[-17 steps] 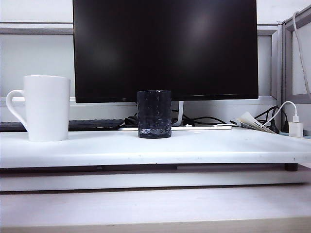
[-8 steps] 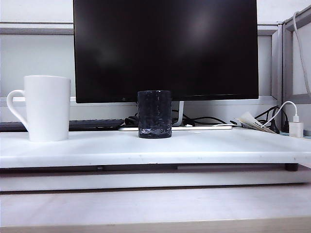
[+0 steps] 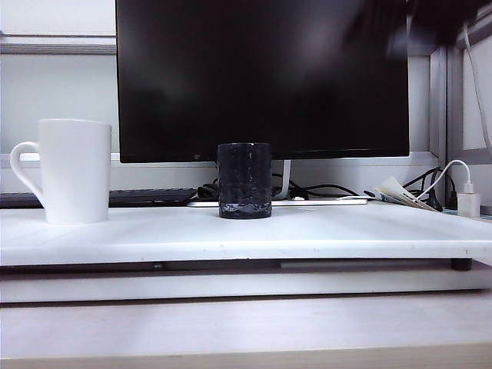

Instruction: Carefully pick up the black cup and pour some water from the black cup into the white cup.

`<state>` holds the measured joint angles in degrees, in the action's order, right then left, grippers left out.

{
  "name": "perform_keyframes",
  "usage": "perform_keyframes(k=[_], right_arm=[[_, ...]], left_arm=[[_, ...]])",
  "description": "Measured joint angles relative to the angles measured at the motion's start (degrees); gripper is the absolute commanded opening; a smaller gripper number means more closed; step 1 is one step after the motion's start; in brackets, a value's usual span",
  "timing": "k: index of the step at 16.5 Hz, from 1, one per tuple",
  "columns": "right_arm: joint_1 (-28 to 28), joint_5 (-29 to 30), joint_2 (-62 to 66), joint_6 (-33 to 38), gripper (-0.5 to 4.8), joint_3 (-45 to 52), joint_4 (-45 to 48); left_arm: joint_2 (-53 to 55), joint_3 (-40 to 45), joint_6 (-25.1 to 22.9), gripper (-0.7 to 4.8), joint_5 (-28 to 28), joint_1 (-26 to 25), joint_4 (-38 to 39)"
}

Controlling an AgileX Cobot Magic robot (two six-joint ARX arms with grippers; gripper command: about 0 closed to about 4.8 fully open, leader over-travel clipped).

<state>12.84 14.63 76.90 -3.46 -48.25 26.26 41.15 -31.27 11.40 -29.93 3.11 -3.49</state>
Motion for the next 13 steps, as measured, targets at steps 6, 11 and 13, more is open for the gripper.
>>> perform_keyframes(k=[6,11,13], right_arm=[[2.78,3.13,19.21,-0.02,4.25,-0.11,7.91],[3.28,5.55,32.33,-0.7,4.18,-7.74,13.25],[4.72,6.69,33.68,-3.41,4.18,-11.37,13.25]], left_arm=[[13.29,0.0,-3.72,4.79,16.61,16.57,-8.48],[13.84,0.0,-4.13,4.79,27.04,19.21,-10.47],[13.86,0.0,-5.4,4.79,31.69,20.96,-10.47]])
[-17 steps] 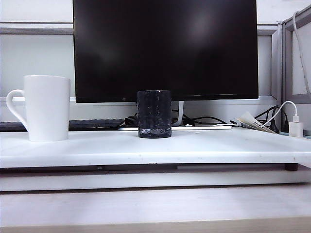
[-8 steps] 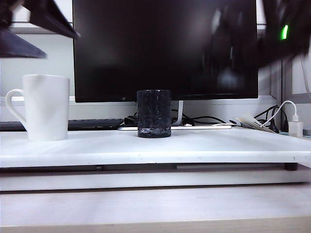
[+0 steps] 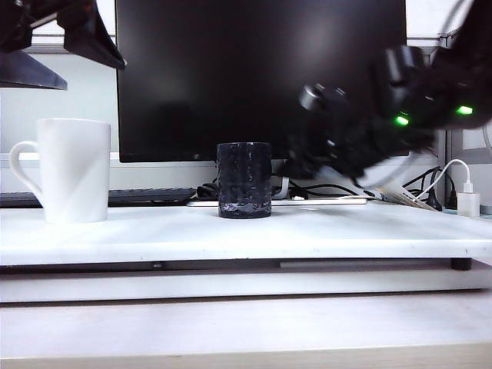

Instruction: Carefully pick up the black cup and pour some water from the black cup into the white cup.

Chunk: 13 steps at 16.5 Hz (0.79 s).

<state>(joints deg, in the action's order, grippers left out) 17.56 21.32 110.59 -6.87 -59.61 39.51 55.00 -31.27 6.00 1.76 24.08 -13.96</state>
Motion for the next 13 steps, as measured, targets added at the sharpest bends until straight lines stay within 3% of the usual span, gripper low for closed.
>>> perform_keyframes(k=[2,9,11,13], right_arm=[[1.31,0.92,-0.02,-7.15,4.18,-3.39,-3.58],[2.05,2.47,2.91,-8.63,4.17,-5.25,-5.95],[3.02,3.82,4.57,-8.59,2.69,-5.29,-2.99],[4.0,4.0,5.22,-8.59,2.5,-5.33,-0.33]], left_arm=[[-0.02,0.0,-1.18,4.79,0.63,0.0,0.09],[0.0,0.0,-1.29,4.79,0.66,0.0,1.77],[0.0,0.0,-1.29,4.79,0.63,0.0,3.43],[-0.02,0.0,-1.29,4.79,0.63,0.0,3.5]])
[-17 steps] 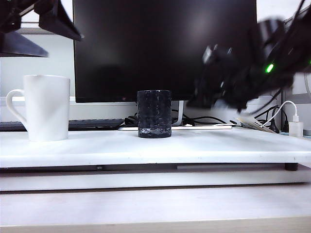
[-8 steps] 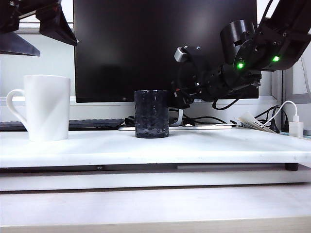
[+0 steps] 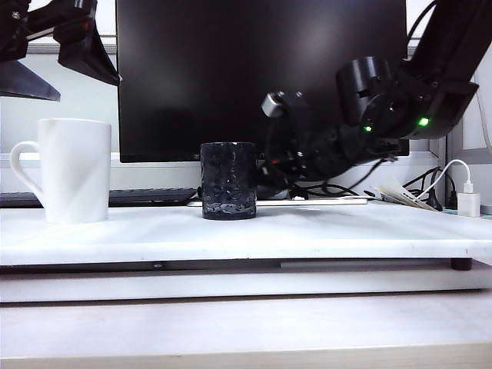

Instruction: Carefully pick up the black cup and pour some water from the black cup into the white cup.

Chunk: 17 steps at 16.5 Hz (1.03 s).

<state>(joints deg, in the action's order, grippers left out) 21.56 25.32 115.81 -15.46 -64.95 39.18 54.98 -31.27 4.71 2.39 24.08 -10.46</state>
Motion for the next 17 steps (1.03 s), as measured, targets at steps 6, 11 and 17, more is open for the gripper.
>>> perform_keyframes(k=[6,11,17], right_arm=[[1.4,0.02,1.7,3.5,1.84,-0.26,1.75],[1.46,0.0,3.15,6.45,0.6,-0.63,3.41],[1.46,0.2,3.06,7.52,-0.06,-1.11,4.7]], left_arm=[[0.0,0.0,0.0,4.79,-0.02,0.0,1.2],[0.0,0.0,0.0,4.79,0.0,0.0,3.34],[-0.02,0.0,-0.09,4.79,3.56,-0.07,3.78]])
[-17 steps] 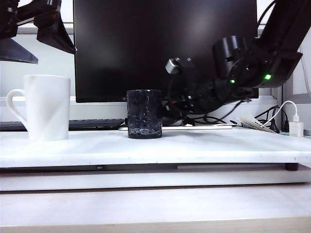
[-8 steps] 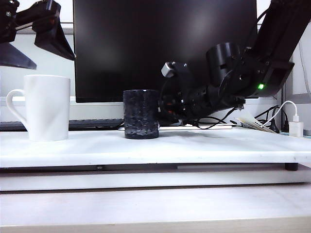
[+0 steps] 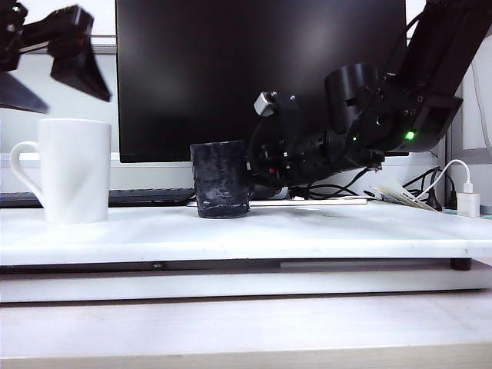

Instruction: Carefully pick up the black cup and pour some water from the black cup into the white cup.

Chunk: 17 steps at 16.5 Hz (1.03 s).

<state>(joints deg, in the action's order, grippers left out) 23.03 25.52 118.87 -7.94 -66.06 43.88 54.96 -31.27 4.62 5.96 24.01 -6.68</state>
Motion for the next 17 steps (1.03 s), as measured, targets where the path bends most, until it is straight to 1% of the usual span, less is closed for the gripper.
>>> perform_keyframes(k=[1,3,4,6,7,8,9,10,11,12,13,14,17], right_arm=[[0.0,0.02,0.0,0.76,-0.06,0.0,-0.04],[-0.04,-0.07,-0.5,3.23,-0.06,0.13,-1.29],[-0.04,-0.26,-2.49,4.15,-0.06,0.57,-3.63],[0.02,-0.26,-8.17,5.57,-0.06,0.52,-4.83],[0.04,-0.22,-11.39,6.34,-0.05,-1.05,-6.19],[0.09,-0.81,-13.53,6.88,-0.06,-4.39,-11.32],[0.04,-1.36,-15.19,7.06,-0.06,-10.99,-22.05],[0.15,-1.62,-15.15,7.06,-0.06,-18.16,-30.73],[0.55,-1.81,-15.08,7.1,-0.05,-22.77,-35.3],[1.16,-2.86,-15.04,7.08,-0.06,-27.08,-37.9],[2.36,-4.59,-15.19,6.62,-0.06,-30.32,-38.34],[3.82,-6.08,-15.26,6.29,-0.06,-33.99,-38.64],[6.6,-8.48,-13.31,4.59,-0.06,-39.36,-42.86]], left_arm=[[0.02,0.0,-0.04,4.79,1.27,-0.07,-0.17],[0.0,0.0,-0.11,4.79,1.64,-0.28,-2.34],[0.0,0.0,-1.36,4.79,0.98,-0.39,-2.97],[0.0,0.0,-4.04,4.79,0.68,-0.46,-2.95],[0.0,-0.02,-4.66,4.79,0.63,-0.79,-2.97],[0.0,-0.02,-4.83,4.79,0.42,-1.73,-2.97],[0.02,-0.76,-4.5,4.79,0.24,-3.5,-1.99],[0.09,-4.57,-3.87,4.79,-0.96,-5.22,1.07],[0.07,-8.33,-3.76,4.79,-1.86,-6.29,4.02],[0.02,-12.28,-3.8,4.79,-2.1,-6.88,7.08],[-0.2,-15.08,-4.11,4.79,-2.4,-7.15,9.33],[-0.2,-18.1,-4.66,4.79,-3.72,-7.06,13.75],[-0.22,-20.06,-4.83,4.79,-4.87,-7.1,19.28]])
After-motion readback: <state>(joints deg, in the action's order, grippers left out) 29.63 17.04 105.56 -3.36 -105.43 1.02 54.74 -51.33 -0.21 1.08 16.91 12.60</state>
